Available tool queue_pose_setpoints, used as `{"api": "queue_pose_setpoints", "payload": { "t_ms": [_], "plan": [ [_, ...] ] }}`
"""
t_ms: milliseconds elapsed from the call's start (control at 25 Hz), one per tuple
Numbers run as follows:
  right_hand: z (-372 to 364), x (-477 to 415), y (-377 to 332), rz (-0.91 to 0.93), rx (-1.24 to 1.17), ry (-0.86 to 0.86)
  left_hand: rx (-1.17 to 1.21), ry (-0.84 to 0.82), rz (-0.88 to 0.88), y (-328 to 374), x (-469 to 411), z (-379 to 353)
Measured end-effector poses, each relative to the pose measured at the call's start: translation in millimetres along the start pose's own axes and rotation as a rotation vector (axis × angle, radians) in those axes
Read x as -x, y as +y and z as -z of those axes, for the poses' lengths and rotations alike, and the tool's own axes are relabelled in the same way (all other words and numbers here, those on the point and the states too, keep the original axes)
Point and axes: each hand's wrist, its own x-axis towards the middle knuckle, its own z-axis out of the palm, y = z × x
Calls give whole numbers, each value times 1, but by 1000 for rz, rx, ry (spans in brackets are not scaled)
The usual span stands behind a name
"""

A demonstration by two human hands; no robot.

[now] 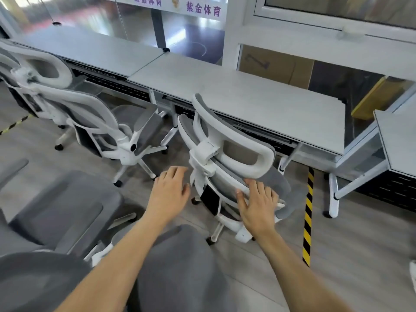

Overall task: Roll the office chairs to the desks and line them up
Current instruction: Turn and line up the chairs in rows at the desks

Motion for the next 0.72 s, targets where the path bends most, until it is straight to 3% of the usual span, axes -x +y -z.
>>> {"api": "queue_pose_setpoints", "payload": {
  "t_ms": [360,520,720],
  "plan": [
    [36,-5,71,142,-56,24,-48,-111,-165,-22,-72,-33],
    [29,-8,60,145,-46,42,42,-145,-185,-27,-83,-36],
    [8,-13,34,152,-49,38,64,-54,-182,-51,-86,-22]
  ]
}}
